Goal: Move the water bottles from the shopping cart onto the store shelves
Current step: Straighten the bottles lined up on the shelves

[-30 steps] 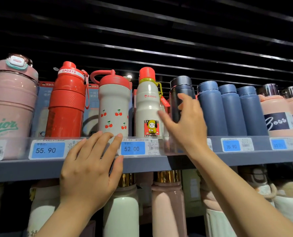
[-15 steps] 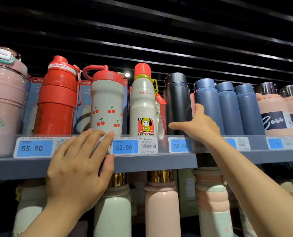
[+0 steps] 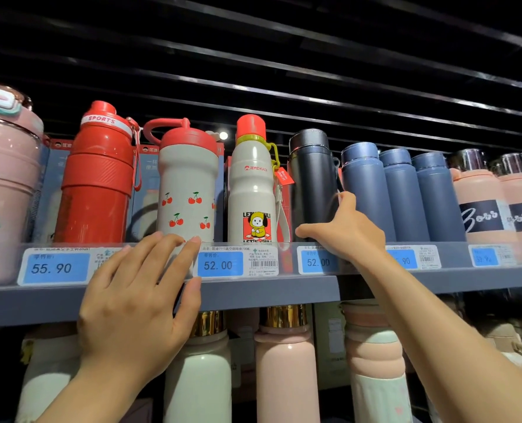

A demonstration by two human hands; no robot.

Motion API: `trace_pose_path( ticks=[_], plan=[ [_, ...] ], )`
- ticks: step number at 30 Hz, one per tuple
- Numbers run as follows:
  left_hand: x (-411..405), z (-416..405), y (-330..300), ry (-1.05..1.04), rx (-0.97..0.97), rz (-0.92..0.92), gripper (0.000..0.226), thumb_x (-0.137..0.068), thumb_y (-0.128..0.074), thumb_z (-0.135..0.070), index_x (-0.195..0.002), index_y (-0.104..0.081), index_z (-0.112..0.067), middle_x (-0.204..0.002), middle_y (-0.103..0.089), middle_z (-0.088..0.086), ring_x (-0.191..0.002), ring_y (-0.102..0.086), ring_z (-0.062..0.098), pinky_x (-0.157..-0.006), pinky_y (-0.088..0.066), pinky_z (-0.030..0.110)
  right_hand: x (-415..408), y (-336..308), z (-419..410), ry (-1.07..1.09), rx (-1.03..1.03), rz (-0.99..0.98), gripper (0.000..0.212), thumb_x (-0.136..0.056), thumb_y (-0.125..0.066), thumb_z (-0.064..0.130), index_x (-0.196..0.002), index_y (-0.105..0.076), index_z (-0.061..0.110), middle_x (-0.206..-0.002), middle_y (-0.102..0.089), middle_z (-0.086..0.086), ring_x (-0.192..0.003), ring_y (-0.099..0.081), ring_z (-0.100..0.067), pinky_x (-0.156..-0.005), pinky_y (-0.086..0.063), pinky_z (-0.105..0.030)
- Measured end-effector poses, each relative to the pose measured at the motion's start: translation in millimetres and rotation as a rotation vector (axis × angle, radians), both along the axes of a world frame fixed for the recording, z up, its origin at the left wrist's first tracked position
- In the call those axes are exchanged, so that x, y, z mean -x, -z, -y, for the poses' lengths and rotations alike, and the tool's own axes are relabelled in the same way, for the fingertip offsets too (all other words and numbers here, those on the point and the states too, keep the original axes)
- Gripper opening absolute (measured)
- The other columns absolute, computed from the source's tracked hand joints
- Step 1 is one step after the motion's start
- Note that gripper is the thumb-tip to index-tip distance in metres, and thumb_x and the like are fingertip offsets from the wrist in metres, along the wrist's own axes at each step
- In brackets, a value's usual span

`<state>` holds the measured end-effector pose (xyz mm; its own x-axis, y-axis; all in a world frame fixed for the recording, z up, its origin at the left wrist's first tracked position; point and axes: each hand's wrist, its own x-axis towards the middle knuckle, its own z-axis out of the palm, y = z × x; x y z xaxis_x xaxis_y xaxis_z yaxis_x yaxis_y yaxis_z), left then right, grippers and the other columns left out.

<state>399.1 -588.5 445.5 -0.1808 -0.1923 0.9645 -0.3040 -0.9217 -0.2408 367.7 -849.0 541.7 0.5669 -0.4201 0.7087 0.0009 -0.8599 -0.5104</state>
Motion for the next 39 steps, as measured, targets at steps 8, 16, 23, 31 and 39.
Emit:
trace_pose_path(
  ticks=[8,16,23,31,39],
  plan=[
    [2.6,0.1,-0.1,-0.001,0.006,-0.024,0.045,-0.093,-0.039,-0.032,-0.125,-0.063,-0.012,-0.119,-0.065,0.011,-0.114,-0.06,0.033,-0.094,-0.04,0.045,-0.6,1.7,-1.8,0.043,-0.01,0.023,0.099,-0.069,-0.071,0.065,-0.142,-0.019,0.021,-0.127,-0.058,-0.004,-0.109,-0.059,-0.027,-0.072,-0.04,-0.034],
    [2.3,-2.4,0.7,0.014,0.0,-0.057,0.046,-0.095,-0.037,-0.033,-0.128,-0.061,-0.012,-0.121,-0.065,0.011,-0.115,-0.059,0.033,-0.095,-0.041,0.047,9.0,6.6,6.8,-0.015,0.033,0.076,0.101,-0.071,-0.067,0.068,-0.146,-0.014,0.027,-0.128,-0.057,-0.005,-0.11,-0.057,-0.028,-0.08,-0.049,-0.041],
    [15.8,18.3,-0.4,0.048,0.116,-0.161,0.05,-0.089,-0.039,-0.035,-0.123,-0.063,-0.007,-0.126,-0.062,0.015,-0.122,-0.052,0.035,-0.104,-0.032,0.05,37.5,6.5,71.2,-0.028,0.052,0.311,0.073,-0.08,-0.066,0.054,-0.138,-0.033,0.024,-0.125,-0.053,-0.008,-0.108,-0.053,-0.028,-0.079,-0.041,-0.038],
    [25.9,177.0,-12.4,0.058,0.067,-0.213,0.051,-0.091,-0.036,-0.041,-0.13,-0.059,-0.017,-0.133,-0.058,0.007,-0.125,-0.052,0.026,-0.108,-0.029,0.048,26.5,6.0,148.0,-0.233,0.073,0.28,0.071,-0.082,-0.068,0.048,-0.139,-0.032,0.026,-0.113,-0.06,-0.004,-0.104,-0.057,-0.025,-0.081,-0.044,-0.036],
    [18.0,192.9,-9.9,-0.044,0.095,-0.126,0.046,-0.091,-0.037,-0.036,-0.119,-0.068,-0.015,-0.114,-0.067,0.003,-0.109,-0.06,0.025,-0.101,-0.039,0.045,10.6,-19.3,136.5,-0.218,0.204,0.072,0.085,-0.077,-0.063,0.063,-0.139,-0.025,0.019,-0.117,-0.06,-0.007,-0.106,-0.057,-0.032,-0.078,-0.046,-0.038]
  ],
)
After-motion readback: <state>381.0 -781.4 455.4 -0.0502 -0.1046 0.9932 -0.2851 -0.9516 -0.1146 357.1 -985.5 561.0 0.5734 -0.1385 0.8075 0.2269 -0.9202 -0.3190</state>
